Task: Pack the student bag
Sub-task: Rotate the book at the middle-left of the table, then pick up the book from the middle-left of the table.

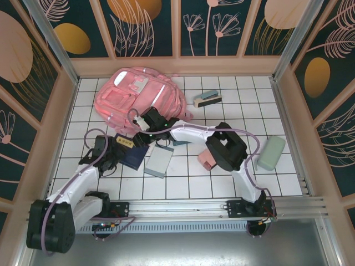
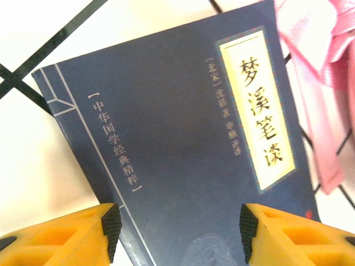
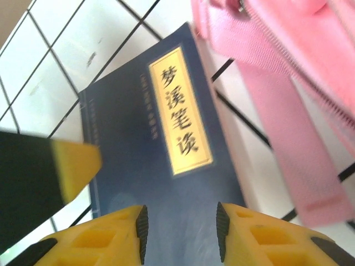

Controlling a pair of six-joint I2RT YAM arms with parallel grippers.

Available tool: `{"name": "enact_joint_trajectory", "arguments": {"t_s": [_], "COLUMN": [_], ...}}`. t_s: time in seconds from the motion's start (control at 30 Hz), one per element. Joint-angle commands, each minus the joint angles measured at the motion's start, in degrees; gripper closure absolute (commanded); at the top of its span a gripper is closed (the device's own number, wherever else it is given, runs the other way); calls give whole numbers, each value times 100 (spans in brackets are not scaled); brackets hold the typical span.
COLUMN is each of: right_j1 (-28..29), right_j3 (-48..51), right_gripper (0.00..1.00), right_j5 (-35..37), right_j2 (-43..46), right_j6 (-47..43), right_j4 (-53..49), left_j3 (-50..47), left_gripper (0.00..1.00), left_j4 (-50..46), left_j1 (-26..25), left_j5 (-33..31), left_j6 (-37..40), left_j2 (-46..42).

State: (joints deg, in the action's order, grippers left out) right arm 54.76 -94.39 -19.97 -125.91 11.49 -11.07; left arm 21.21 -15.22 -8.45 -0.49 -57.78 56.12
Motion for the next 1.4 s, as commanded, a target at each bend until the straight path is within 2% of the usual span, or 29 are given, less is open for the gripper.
{"name": "enact_joint_trajectory", "arguments": {"t_s": [0.0, 0.13, 0.27, 0.4, 0.57, 0.7, 0.8, 0.9, 1.1, 1.2, 1.37], "right_j1": [-9, -26, -64, -30, 108, 169, 167, 159, 21, -25, -27], "right_j3": [-278, -253, -135, -88, -19, -5, -8, -9, 54, 45, 42], "right_gripper": [60, 54, 54, 56, 64, 66, 66, 66, 66, 66, 65], "right_j5": [-45, 216, 250, -104, -625, -878, -1084, -1148, -1289, -1331, -1366], "right_j2": [-495, -627, -637, -663, -684, -679, -664, -646, -520, -474, -488], "right_j6": [-219, -200, -240, -217, -135, 9, 124, 169, 295, 315, 339], "right_j4": [-413, -346, -290, -273, -253, -207, -154, -142, -42, -33, -36], "left_j3": [-209, -317, -474, -699, -940, -1323, -1396, -1293, -1478, -1737, -1722], "left_gripper": [38, 38, 37, 37, 37, 40, 43, 45, 44, 44, 47], "left_j4": [110, -3, 96, 440, 866, 1926, 2533, 2647, 2247, 2392, 2533], "left_j1": [32, 32, 32, 27, 27, 28, 27, 30, 27, 27, 28], "left_j5": [-15, 58, 170, 298, 347, 747, 1032, 1123, 627, 730, 884], "left_j6": [-278, -409, -514, -572, -583, -763, -792, -752, -821, -925, -846], "left_j2": [-258, -345, -323, -229, -52, 2, -257, -968, -2472, -2503, -1919]}}
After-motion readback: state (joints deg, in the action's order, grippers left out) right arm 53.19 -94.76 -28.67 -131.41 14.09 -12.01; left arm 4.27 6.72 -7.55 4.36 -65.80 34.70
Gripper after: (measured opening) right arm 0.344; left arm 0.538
